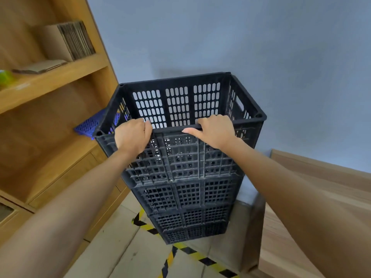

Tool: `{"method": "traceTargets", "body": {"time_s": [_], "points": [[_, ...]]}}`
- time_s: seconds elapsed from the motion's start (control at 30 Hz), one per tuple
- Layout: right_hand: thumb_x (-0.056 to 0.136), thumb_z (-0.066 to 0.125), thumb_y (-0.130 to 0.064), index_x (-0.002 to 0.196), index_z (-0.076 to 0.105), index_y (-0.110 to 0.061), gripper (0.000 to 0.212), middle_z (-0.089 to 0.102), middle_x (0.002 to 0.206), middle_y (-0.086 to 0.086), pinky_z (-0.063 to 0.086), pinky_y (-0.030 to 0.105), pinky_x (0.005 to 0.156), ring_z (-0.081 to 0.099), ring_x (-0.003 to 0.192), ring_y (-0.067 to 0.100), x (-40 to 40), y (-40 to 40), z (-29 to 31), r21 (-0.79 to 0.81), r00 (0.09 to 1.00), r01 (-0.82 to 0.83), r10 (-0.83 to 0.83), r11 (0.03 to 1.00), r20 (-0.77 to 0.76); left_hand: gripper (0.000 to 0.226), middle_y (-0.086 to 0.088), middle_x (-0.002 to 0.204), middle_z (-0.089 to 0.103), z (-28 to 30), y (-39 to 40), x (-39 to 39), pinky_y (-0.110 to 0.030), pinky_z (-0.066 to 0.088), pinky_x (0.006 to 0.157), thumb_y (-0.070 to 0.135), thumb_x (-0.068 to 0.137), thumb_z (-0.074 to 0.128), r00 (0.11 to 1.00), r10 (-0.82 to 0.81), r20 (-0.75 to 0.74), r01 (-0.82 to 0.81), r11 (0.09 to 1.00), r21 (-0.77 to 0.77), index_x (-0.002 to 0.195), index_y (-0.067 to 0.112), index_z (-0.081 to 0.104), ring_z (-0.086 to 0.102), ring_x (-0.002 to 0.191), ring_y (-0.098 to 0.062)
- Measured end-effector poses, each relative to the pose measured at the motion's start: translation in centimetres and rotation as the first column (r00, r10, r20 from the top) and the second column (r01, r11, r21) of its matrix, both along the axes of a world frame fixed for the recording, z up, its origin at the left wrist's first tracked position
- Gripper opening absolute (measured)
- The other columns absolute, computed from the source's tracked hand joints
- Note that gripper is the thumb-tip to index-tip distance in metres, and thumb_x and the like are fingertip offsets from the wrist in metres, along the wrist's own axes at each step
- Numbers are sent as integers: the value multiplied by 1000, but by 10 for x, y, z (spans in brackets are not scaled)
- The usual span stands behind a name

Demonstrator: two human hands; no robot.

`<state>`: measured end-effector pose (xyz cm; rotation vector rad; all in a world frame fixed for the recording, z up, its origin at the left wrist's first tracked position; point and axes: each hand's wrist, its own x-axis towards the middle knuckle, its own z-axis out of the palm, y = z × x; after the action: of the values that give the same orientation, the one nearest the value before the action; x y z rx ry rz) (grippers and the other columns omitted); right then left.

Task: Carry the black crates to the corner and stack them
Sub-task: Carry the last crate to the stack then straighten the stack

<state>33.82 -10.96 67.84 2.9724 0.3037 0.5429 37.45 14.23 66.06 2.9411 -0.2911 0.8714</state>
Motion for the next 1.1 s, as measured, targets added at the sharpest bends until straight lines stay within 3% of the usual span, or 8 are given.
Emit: {"method": "traceTargets", "body": {"time_s": [0.3,0.53,0.7,0.87,0.9,0.97,1.03,1.1], "points": [[80,15,-83,83,63,-18,82,41,45,-3,27,23,43,37,40,14,30,66,-1,12,993,117,-117,993,17,67,-2,51,46,3,58,71,-27,14,43,50,99,11,987,-157,36,156,987,33,54,13,44,40,45,-21],[80,16,-84,108,64,-19,85,49,52,-2,28,24,43,49,48,19,50,110,-3,38,973,224,-226,974,38,71,-2,50,46,3,90,119,-28,22,43,56,98,8,961,-278,4,277,960,29,54,13,42,43,45,-20],[82,16,-82,138,45,-22,88,41,47,-2,24,24,40,37,39,14,69,133,-1,20,953,298,-299,954,56,72,-7,54,54,9,106,153,-35,40,54,58,97,8,941,-335,-45,337,941,38,57,10,44,51,49,-25],[83,13,-81,151,29,-23,91,42,46,-1,30,24,41,35,37,14,91,149,-3,-11,933,358,-357,934,42,72,-3,54,49,9,116,188,-32,36,55,63,95,5,931,-358,-73,361,932,28,58,12,40,49,50,-21],[83,12,-80,152,27,-22,91,41,46,-1,35,27,45,34,38,14,95,151,-3,-13,930,366,-365,931,34,71,-2,54,48,9,118,193,-32,36,55,64,94,5,929,-362,-79,365,931,24,57,13,38,48,49,-20],[84,9,-78,153,24,-20,90,41,47,-1,48,38,72,37,43,18,104,156,-1,-25,930,367,-367,930,4,70,-1,54,45,11,121,201,-33,39,55,67,92,2,927,-363,-97,366,931,16,57,15,35,45,49,-19],[85,8,-77,151,28,-20,89,38,48,-3,41,47,96,52,56,24,108,159,0,-21,935,352,-352,936,-32,71,0,54,43,12,122,207,-35,44,59,69,90,0,926,-360,-116,362,932,-9,58,16,34,45,50,-19],[86,9,-77,148,33,-21,88,35,49,-5,37,50,102,65,74,27,112,157,2,-15,941,336,-336,942,-38,72,1,54,45,12,122,212,-38,50,68,70,91,0,927,-351,-128,351,936,-27,57,17,35,48,50,-19]]}}
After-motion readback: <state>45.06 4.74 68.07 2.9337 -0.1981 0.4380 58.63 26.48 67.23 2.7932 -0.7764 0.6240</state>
